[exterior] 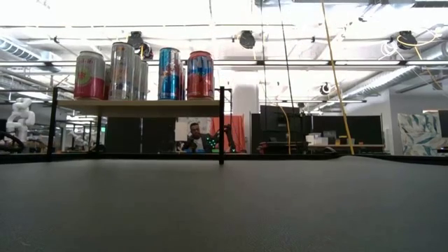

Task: Place canned beverage on shelf
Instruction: Return to Home Position

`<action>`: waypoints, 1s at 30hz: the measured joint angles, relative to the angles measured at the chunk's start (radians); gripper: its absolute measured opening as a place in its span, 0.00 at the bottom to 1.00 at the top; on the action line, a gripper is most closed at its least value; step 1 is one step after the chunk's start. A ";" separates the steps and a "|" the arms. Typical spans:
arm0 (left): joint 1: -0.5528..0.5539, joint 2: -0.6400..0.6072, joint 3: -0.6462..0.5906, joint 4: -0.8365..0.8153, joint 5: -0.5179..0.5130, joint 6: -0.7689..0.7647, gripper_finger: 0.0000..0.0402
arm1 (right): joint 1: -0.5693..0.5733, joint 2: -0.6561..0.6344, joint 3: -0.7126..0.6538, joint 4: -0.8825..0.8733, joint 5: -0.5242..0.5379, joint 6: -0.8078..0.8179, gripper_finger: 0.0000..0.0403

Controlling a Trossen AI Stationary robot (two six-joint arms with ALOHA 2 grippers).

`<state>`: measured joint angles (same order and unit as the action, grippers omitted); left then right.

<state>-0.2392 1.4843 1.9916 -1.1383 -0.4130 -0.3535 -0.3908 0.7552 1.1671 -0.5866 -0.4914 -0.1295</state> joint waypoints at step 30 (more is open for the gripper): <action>0.020 -0.442 -0.804 0.602 0.274 0.049 0.00 | 0.000 -0.101 0.000 -0.147 0.081 -0.128 0.00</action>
<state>-0.2190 1.0427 1.1873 -0.5358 -0.1389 -0.3044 -0.3912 0.6544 1.1667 -0.7332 -0.4105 -0.2575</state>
